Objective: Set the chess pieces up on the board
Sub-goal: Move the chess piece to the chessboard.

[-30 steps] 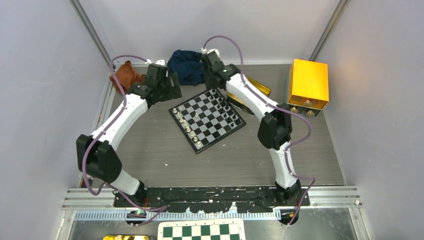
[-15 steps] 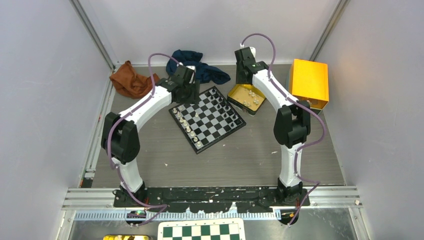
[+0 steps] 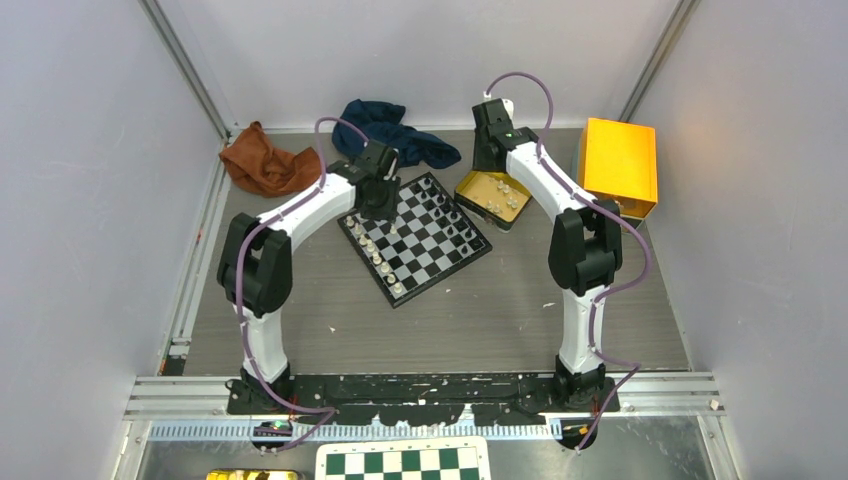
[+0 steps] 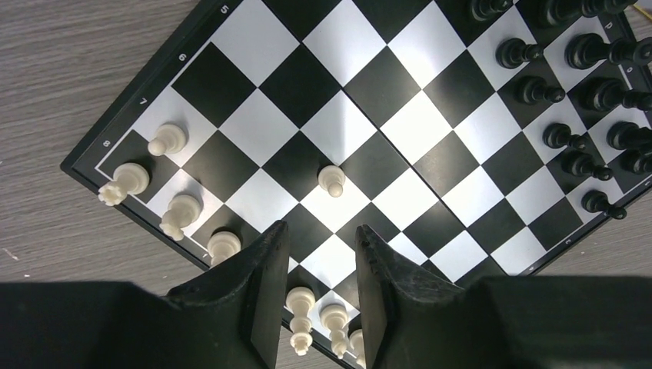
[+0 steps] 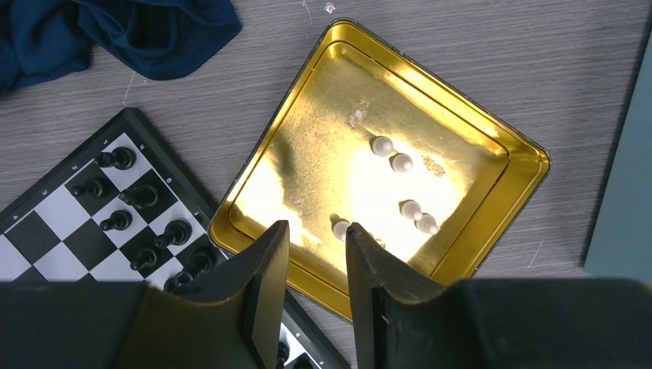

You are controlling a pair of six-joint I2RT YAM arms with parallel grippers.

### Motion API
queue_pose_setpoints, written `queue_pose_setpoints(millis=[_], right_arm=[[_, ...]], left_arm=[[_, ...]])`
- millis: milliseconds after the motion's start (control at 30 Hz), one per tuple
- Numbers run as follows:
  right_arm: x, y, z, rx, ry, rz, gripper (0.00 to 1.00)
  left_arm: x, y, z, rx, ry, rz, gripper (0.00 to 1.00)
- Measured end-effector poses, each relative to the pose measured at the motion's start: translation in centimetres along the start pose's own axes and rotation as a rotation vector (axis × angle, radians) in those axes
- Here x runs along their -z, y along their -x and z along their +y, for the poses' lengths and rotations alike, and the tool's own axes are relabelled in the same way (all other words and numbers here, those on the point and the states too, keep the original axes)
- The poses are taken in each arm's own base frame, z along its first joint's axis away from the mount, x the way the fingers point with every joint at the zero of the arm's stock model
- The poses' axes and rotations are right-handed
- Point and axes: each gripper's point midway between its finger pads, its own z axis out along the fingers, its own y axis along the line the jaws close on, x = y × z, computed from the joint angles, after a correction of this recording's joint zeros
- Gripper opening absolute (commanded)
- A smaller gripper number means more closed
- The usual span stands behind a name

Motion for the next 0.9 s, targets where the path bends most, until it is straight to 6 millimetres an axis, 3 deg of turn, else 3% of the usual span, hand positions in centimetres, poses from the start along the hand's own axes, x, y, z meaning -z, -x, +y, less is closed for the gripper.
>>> queue_pose_setpoints(millis=[467,900], right_arm=[[-1.0,-1.0,-0.7,-0.01,0.0,0.019,0.39],[-1.2,-1.5,-1.3,-0.014,-0.006,0.03,0.39]], left_arm=[[-1.3,-0.8,-1.1,-0.024,-0.007,0.04,0.36],[-3.2,-1.9,-0.8,-0.029,0.01,0.087,0.33]])
